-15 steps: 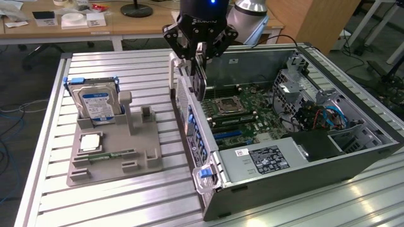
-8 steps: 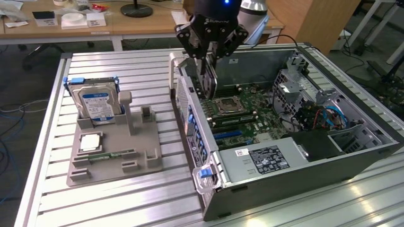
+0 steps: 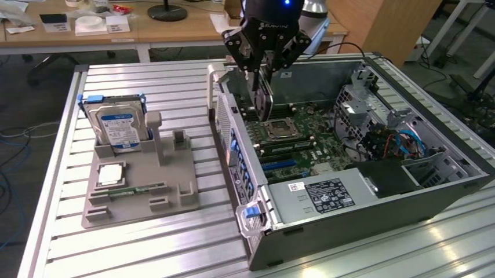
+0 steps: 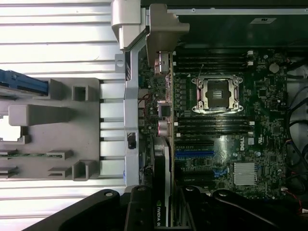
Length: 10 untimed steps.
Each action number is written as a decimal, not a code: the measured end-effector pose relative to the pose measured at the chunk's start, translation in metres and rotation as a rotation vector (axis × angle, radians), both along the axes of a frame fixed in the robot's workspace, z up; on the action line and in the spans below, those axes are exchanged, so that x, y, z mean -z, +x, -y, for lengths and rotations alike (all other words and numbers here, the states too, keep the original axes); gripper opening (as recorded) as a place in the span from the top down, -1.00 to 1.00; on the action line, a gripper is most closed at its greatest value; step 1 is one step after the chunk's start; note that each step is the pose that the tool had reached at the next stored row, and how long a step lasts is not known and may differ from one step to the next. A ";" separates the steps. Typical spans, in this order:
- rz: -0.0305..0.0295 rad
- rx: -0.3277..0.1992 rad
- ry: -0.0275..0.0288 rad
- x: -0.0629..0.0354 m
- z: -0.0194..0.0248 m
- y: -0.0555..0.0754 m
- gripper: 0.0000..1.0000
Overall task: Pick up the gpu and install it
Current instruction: 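Pick up the gpu and move the gpu toward the slot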
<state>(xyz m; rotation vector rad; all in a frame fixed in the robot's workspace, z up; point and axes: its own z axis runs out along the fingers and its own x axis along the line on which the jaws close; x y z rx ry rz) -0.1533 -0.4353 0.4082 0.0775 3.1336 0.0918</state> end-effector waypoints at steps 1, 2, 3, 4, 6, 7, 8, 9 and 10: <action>0.0001 0.000 0.0001 0.0000 0.0000 0.000 0.47; 0.0001 0.000 0.0001 0.0000 0.0000 0.000 0.47; 0.0000 0.000 0.0001 0.0000 0.0000 0.000 0.47; 0.0000 0.000 0.0001 0.0001 0.0000 0.001 0.47; 0.0000 0.000 0.0001 0.0000 0.0000 0.004 0.47; 0.0001 0.000 0.0001 0.0000 0.0000 0.006 0.47; 0.0000 0.000 0.0001 0.0000 0.0000 0.009 0.47; 0.0000 0.000 0.0001 0.0000 0.0000 0.013 0.47; 0.0000 0.000 0.0001 0.0001 0.0000 0.016 0.47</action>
